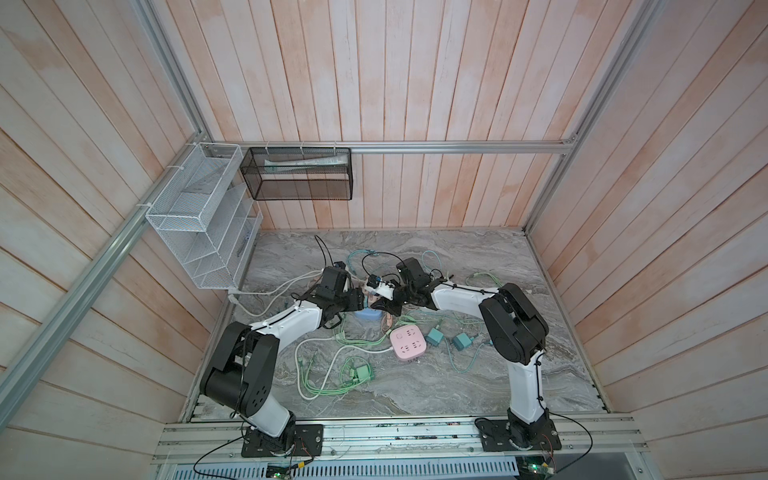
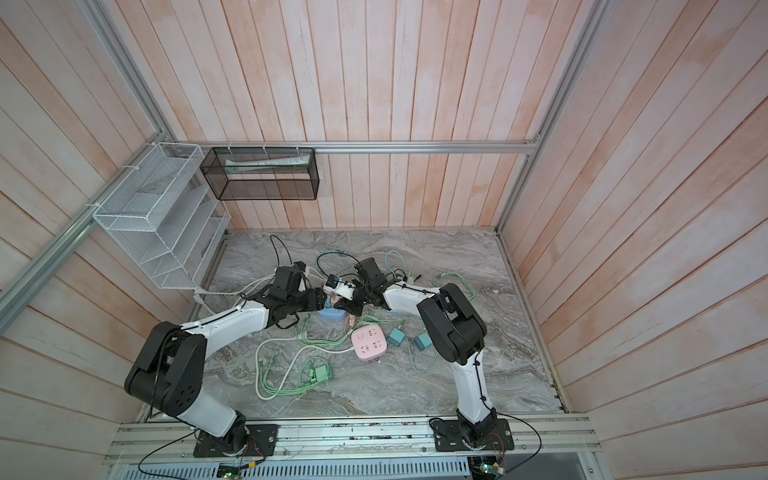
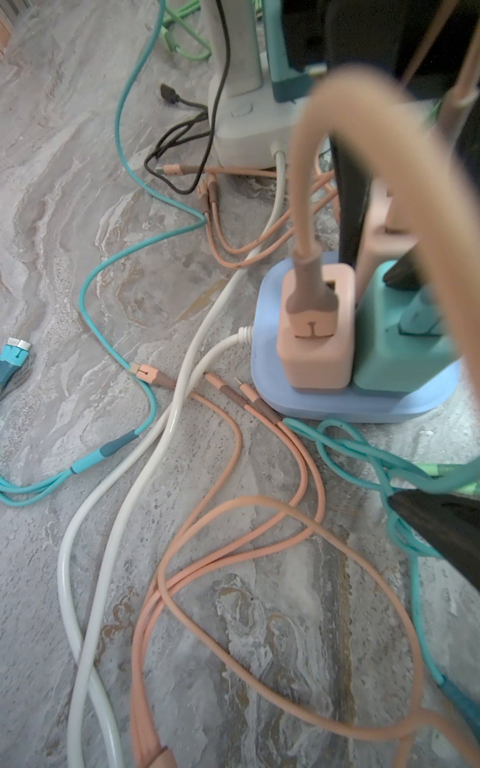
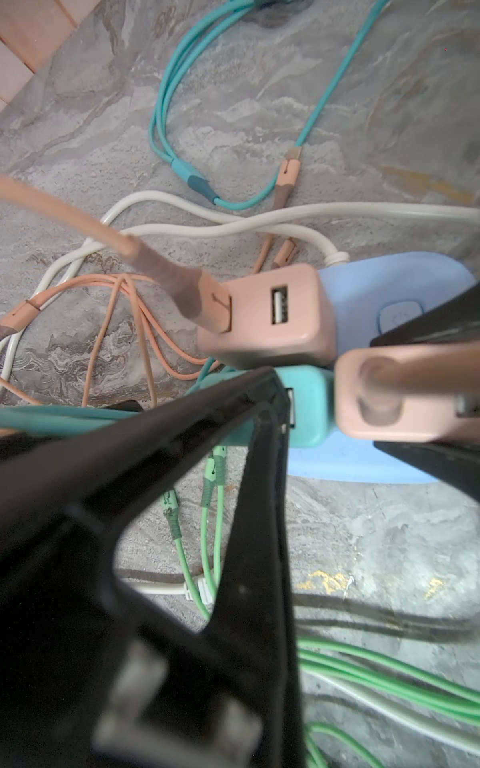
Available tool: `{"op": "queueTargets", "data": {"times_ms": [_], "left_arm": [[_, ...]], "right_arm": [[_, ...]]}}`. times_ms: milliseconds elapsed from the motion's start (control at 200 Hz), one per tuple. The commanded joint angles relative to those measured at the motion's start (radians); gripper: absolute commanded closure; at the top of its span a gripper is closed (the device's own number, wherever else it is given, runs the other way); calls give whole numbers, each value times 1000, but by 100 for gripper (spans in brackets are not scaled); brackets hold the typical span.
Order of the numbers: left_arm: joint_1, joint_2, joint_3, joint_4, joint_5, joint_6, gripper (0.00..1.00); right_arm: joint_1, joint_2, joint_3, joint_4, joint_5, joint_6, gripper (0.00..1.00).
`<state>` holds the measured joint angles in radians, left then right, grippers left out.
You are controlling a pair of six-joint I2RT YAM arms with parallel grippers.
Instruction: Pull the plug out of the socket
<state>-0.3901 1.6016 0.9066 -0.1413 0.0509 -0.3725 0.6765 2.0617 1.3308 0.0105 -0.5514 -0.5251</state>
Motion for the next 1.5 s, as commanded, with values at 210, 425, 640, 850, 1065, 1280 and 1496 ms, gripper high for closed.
{"op": "queueTargets", "data": {"times_ms": [210,425,640,850,1065,1280,1496], "left_arm": [[2,69,-25,-70,-7,24,24],[3,93,-27,-74,4,22,24],[3,105,-24,-80,2,21,24],[3,108,-18,-97,-18,32,24],[2,104,-27,-100,-20,31,24],[3,95,-34,-96,-22,29,24],[4,91,-37,-105,-50,31,24]], "right_arm": [[31,-47,-6,22,71,20,91],[41,-94,-31,83,88,35,95],[49,-125,-39,108,100,48,98],[48,-122,-31,118,100,80,100],[44,-106,-9,101,105,90,100],[35,-122,-48,100,117,88,100],[21,-144,-94,123,110,125,100]]}}
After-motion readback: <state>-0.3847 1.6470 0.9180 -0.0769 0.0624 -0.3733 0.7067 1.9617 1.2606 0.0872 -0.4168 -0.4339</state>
